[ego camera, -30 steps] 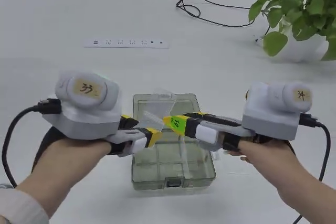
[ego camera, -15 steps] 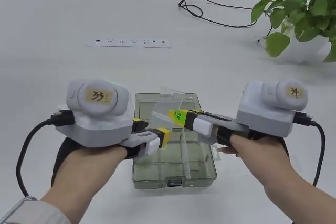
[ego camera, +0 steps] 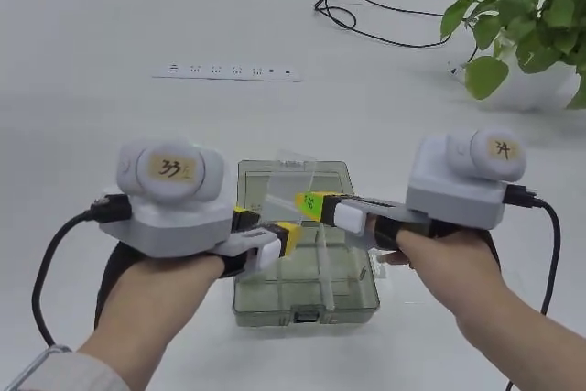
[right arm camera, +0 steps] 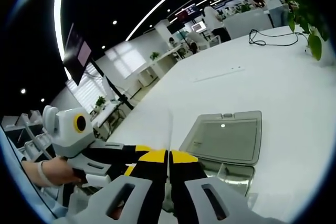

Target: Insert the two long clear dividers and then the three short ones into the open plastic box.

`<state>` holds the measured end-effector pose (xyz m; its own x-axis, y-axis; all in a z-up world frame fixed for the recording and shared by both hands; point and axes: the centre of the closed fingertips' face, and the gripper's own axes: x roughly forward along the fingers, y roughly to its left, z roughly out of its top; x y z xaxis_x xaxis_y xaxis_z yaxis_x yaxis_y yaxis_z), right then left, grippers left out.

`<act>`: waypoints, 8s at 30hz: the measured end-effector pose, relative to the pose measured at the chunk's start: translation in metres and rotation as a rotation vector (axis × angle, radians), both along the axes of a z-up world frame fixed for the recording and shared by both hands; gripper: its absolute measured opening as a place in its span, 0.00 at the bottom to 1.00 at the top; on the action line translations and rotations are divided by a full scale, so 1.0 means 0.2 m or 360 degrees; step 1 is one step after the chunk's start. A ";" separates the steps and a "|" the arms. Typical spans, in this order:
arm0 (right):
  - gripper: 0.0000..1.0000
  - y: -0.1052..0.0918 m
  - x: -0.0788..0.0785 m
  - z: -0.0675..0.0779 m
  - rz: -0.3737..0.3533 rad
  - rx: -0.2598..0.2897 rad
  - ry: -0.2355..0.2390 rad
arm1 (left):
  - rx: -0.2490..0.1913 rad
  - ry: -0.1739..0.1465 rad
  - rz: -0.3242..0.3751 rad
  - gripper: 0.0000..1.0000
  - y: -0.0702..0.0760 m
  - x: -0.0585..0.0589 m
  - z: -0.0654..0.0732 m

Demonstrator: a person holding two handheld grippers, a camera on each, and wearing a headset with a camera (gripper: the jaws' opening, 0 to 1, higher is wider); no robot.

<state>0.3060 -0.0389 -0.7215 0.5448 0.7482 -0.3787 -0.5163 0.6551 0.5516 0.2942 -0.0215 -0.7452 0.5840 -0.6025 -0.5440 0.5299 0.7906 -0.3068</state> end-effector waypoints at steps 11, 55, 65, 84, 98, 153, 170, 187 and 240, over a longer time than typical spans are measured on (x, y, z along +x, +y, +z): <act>0.01 0.02 -0.03 0.01 0.0040 -0.0058 0.0026 | 0.0051 -0.0136 -0.0032 0.41 0.02 0.01 0.00; 0.01 -0.08 -0.10 -0.03 -0.0149 -0.0337 0.0738 | 0.0468 -0.0626 -0.1076 1.00 0.27 -0.14 -0.18; 0.01 -0.09 -0.09 -0.12 -0.0092 -0.0454 0.1021 | 0.0384 -0.0604 -0.1001 1.00 0.28 -0.15 -0.20; 0.01 -0.04 -0.12 -0.24 0.0018 -0.0707 0.1345 | 0.0361 -0.0563 -0.0931 0.98 0.28 -0.18 -0.21; 0.01 -0.06 -0.13 -0.29 0.0020 -0.0790 0.1381 | 0.0389 -0.0527 -0.0906 0.96 0.31 -0.17 -0.24; 0.02 0.02 -0.10 -0.37 0.0100 -0.1038 0.1327 | 0.0371 -0.0472 -0.0871 0.92 0.35 -0.16 -0.27; 0.03 0.07 -0.17 -0.43 0.0181 -0.1177 0.1232 | 0.0380 -0.0461 -0.0882 0.92 0.35 -0.17 -0.28; 0.05 0.06 -0.12 -0.45 0.0258 -0.1122 0.1113 | 0.0410 -0.0470 -0.0907 0.91 0.33 -0.17 -0.26; 1.00 -0.34 -0.21 -0.06 0.0490 -0.0538 -0.0517 | 0.0460 -0.0419 -0.0608 0.92 0.33 -0.07 -0.13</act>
<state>0.2636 -0.1059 -0.7339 0.4491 0.7573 -0.4743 -0.8201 0.5600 0.1175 0.2794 0.0435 -0.7722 0.4918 -0.6459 -0.5839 0.8253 0.5595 0.0763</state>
